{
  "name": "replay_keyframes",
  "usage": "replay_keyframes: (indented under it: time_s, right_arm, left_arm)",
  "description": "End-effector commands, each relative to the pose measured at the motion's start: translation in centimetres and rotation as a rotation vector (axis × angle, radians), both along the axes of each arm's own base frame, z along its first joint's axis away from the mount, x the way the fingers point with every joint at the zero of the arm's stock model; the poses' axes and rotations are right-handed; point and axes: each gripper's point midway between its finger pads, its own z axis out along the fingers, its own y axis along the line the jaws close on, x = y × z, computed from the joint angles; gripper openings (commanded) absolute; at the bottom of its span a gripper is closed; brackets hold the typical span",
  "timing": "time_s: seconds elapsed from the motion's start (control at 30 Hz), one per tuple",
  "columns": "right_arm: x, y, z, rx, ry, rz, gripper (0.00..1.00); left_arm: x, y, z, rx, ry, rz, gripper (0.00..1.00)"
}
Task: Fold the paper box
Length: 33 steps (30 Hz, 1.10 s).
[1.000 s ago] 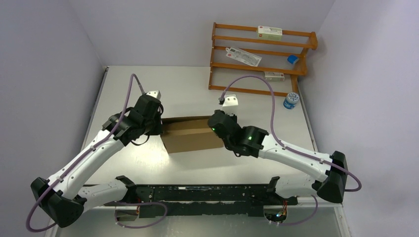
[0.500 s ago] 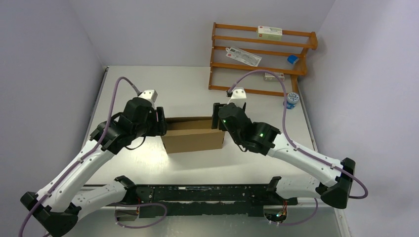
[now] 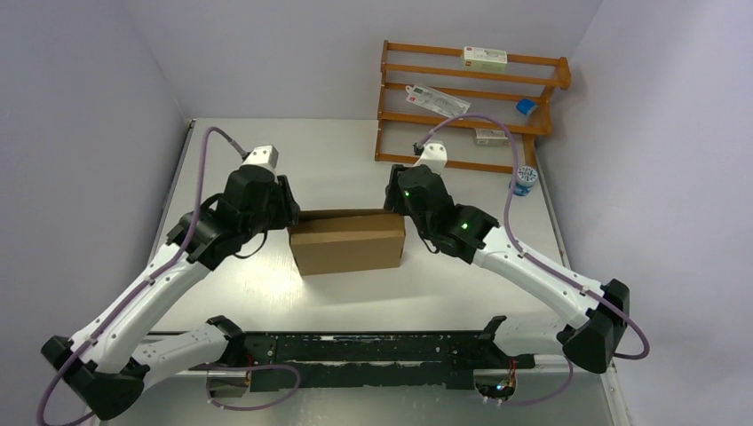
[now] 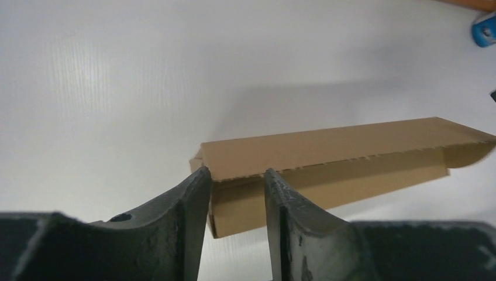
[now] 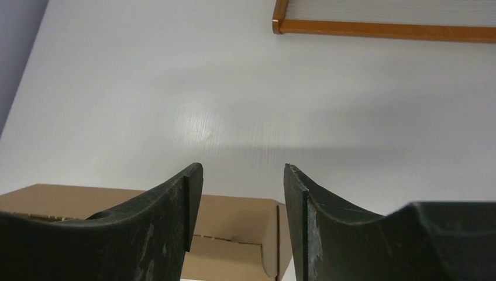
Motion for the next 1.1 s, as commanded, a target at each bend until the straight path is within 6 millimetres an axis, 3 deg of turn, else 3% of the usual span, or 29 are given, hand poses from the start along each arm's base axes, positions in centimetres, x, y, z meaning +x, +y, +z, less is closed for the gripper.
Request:
replay_keyframes:
  time_s: [0.0,0.13,0.33,0.57,0.73,0.9,1.07]
  right_arm:
    - [0.4,0.5,-0.8,-0.009,0.006,0.019,0.55]
    - [-0.6,0.6,-3.1,-0.018,0.059,0.055,0.53]
    - [-1.7,0.5,-5.0,-0.017,0.108,0.086,0.51]
    - [-2.3,0.3,-6.0,-0.016,0.128,0.096,0.51]
    - [-2.2,0.8,-4.0,0.011,0.096,0.121,0.53]
    - [-1.7,0.4,-0.6,0.000,0.036,0.115,0.63]
    - [-0.9,-0.2,1.8,-0.037,-0.020,0.115,0.68]
  left_arm:
    - [0.7,-0.2,-1.2,0.028,0.017,0.020,0.42]
    - [-0.4,-0.1,-3.0,0.027,0.065,0.000,0.37]
    - [-2.1,-0.2,-5.5,0.004,0.130,-0.027,0.34]
    - [-2.9,0.5,-6.0,0.011,0.140,-0.012,0.34]
    - [-2.7,-0.2,-4.4,-0.022,0.111,-0.048,0.35]
    - [-2.6,-0.3,-1.8,-0.036,0.070,-0.064,0.49]
    - [-3.5,0.8,-1.8,-0.043,0.065,-0.035,0.49]
